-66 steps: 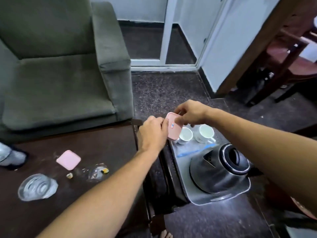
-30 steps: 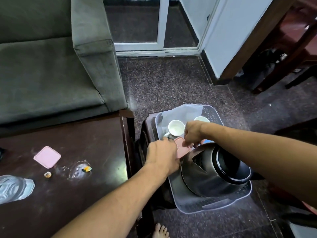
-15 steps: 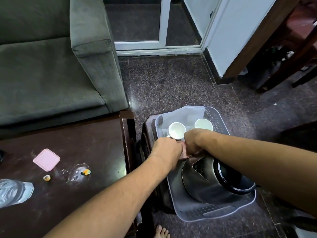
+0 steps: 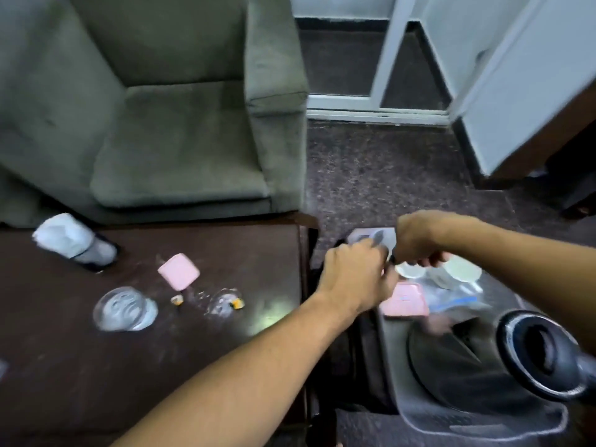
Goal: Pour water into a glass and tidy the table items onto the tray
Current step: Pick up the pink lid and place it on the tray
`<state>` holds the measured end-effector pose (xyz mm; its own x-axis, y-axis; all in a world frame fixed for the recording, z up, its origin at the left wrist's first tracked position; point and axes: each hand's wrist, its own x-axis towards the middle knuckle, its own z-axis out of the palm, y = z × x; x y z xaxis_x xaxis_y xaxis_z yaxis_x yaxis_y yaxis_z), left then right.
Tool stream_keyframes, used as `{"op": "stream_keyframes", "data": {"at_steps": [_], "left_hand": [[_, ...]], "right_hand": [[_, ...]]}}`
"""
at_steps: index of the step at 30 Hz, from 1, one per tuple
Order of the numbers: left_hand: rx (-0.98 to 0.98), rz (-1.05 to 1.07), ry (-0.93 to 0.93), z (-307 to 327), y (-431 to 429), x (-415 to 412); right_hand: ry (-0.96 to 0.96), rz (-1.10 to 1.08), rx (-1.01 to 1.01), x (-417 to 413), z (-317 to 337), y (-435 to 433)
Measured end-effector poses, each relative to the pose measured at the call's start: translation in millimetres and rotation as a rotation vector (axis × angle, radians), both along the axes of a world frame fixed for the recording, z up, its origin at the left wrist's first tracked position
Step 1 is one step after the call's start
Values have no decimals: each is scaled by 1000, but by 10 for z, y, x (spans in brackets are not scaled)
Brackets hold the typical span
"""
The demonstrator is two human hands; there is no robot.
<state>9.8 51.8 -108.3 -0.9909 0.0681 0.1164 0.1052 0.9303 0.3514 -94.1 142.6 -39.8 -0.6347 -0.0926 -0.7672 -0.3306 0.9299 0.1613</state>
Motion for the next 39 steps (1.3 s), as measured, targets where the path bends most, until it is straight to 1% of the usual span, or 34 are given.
{"op": "stream_keyframes", "data": {"at_steps": [3,5,7,10,12,15,19,21,24,27,31,35,39], "left_hand": [[168,304,46,103,-610,123],[206,478,64,101,-1066,223],[222,605,42,47,-1706,447],[225,681,-44,-52,-2377,773],[207,736,-78,-193,-2811,1084],[175,725,-138,-443,-3147,1497],[260,610,-341,-822,-3102,1779],[283,554,-425,-990,-2999,1762],[271,547,-460,-1201,-2842,1591],[196,646,-440,-1397,-2769,1370],[120,744,-413,-1640,-2745,1191],[94,825,-442,-1759,-2782,1105],[54,823,-479,-1759,-2779,1071]], "right_hand": [[257,19,-259,161,98,-756],[351,7,-412,318,32,-1269],[329,11,-546,561,-75,-1942],[241,22,-655,866,-308,-2554],[193,58,-633,1109,-562,-2917],[122,40,-494,1382,-1058,-3150],[82,-47,-287,1585,-1637,-3021],[86,-79,-241,1597,-1860,-2937],[121,-63,-260,1560,-2095,-2870],[166,1,-302,1508,-2235,-2865],[170,45,-341,1490,-2324,-2879],[156,-27,-471,1447,-2311,-2944],[145,-88,-585,1397,-2244,-2967]]}}
